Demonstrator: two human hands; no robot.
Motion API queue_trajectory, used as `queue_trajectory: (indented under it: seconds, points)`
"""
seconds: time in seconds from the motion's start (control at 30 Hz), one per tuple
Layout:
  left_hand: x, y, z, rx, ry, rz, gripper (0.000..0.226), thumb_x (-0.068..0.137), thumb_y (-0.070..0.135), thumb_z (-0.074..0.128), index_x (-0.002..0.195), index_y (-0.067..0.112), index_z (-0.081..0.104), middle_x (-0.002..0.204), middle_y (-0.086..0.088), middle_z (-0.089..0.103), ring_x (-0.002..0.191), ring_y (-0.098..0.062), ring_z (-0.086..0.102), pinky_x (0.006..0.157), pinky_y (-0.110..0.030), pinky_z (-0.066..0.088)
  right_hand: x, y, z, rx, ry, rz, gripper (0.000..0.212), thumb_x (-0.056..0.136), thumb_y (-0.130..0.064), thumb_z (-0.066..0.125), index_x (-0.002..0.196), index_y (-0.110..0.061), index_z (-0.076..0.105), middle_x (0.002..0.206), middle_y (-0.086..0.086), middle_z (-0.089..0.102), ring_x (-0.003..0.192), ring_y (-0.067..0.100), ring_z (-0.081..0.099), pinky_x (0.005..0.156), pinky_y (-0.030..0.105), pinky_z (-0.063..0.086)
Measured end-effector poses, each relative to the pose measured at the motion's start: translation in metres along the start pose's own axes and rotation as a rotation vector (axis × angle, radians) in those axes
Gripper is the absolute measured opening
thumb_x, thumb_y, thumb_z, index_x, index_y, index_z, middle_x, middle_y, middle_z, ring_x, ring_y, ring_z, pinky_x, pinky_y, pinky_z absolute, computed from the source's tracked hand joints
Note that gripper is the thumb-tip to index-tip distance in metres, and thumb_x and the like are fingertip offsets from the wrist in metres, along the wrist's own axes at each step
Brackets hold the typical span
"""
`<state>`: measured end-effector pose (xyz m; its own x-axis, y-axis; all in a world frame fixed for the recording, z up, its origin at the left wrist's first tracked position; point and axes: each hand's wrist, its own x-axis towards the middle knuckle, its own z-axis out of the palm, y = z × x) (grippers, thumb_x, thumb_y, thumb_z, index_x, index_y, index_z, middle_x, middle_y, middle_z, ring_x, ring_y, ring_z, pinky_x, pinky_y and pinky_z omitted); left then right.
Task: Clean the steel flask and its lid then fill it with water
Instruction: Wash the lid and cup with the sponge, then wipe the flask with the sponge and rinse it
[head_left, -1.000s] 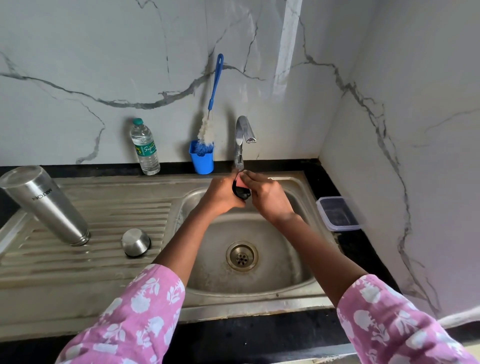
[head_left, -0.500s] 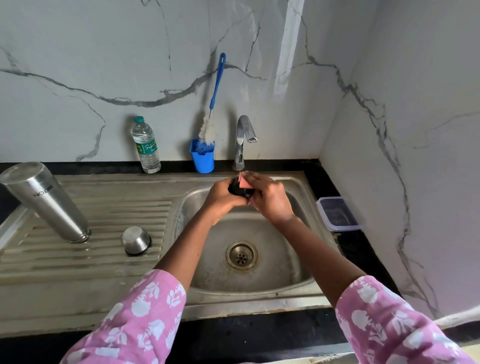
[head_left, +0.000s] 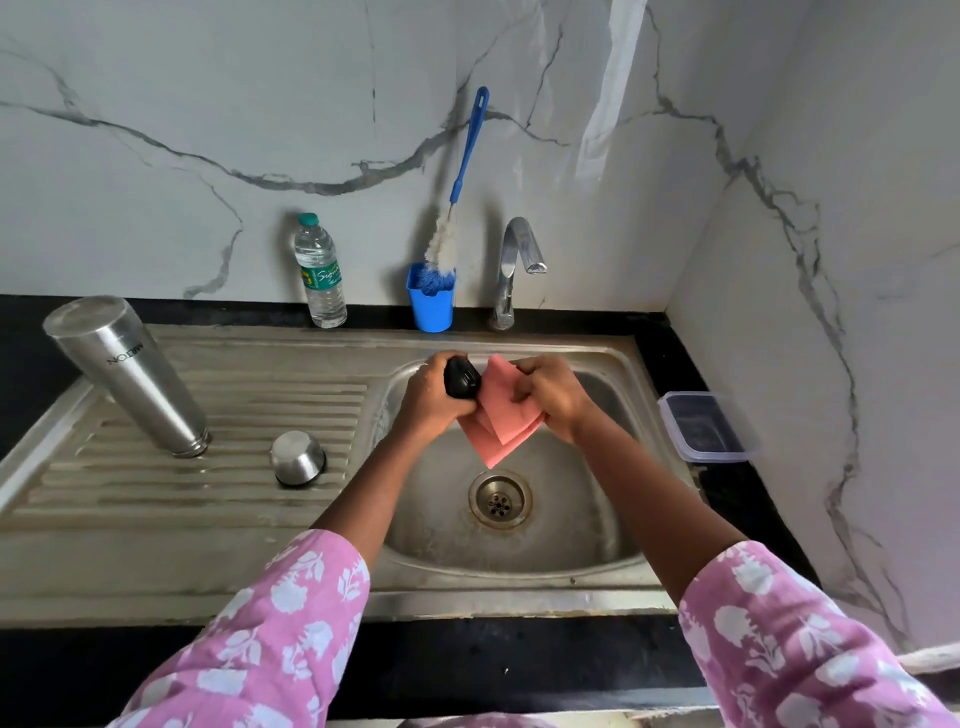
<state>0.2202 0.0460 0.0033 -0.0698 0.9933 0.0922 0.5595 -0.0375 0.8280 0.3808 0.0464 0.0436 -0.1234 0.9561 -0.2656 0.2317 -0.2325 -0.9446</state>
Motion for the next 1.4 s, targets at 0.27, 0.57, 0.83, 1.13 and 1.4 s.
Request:
queue_trajectory:
  seconds: [0.27,0.57,0.83,1.13,1.4]
  points:
    - [-0.003,-0.057,-0.065,-0.098,0.411,-0.09,0.068,0.057,0.018,0.089,0.118,0.009,0.062,0.121,-0.016,0.047,0.111,-0.03,0.051,0.101,-0.036,0.041,0.028,0.026,0.028,0.48,0.054,0.153,0.024,0.076,0.015,0.041,0.088,0.0,0.056,0.079,0.014,0.053,0.07,0.026,0.054,0.062,0.035,0.046]
    - [-0.026,-0.149,-0.134,-0.296,0.737,-0.498,0.062,0.066,0.011,0.082,0.123,0.011,0.056,0.118,-0.012,0.063,0.109,-0.028,0.058,0.094,-0.032,0.046,0.051,0.051,0.078,0.74,0.107,0.277,0.026,0.085,0.005,0.038,0.107,-0.004,0.049,0.085,0.01,0.055,0.076,0.023,0.056,0.054,0.03,0.053]
    - [-0.035,-0.182,-0.136,-0.215,0.715,-0.588,0.066,0.069,0.005,0.08,0.129,0.005,0.053,0.125,-0.018,0.059,0.115,-0.03,0.055,0.095,-0.029,0.039,0.058,0.057,0.093,0.87,0.136,0.252,0.021,0.086,0.007,0.034,0.088,-0.006,0.051,0.081,0.008,0.054,0.074,0.021,0.055,0.05,0.025,0.054]
    - [-0.035,-0.193,-0.131,-0.16,0.635,-0.566,0.064,0.067,-0.001,0.077,0.127,0.007,0.054,0.122,-0.016,0.061,0.114,-0.03,0.056,0.096,-0.033,0.041,0.061,0.054,0.096,0.888,0.139,0.232,0.022,0.084,0.009,0.035,0.086,-0.008,0.049,0.081,0.007,0.052,0.075,0.021,0.054,0.054,0.031,0.054]
    - [-0.035,-0.197,-0.133,-0.224,0.66,-0.623,0.066,0.065,-0.01,0.066,0.127,0.008,0.052,0.122,-0.013,0.06,0.112,-0.03,0.057,0.095,-0.035,0.046,0.058,0.048,0.096,0.906,0.161,0.235,0.025,0.085,0.011,0.034,0.085,-0.008,0.05,0.081,0.007,0.052,0.074,0.022,0.053,0.042,0.027,0.053]
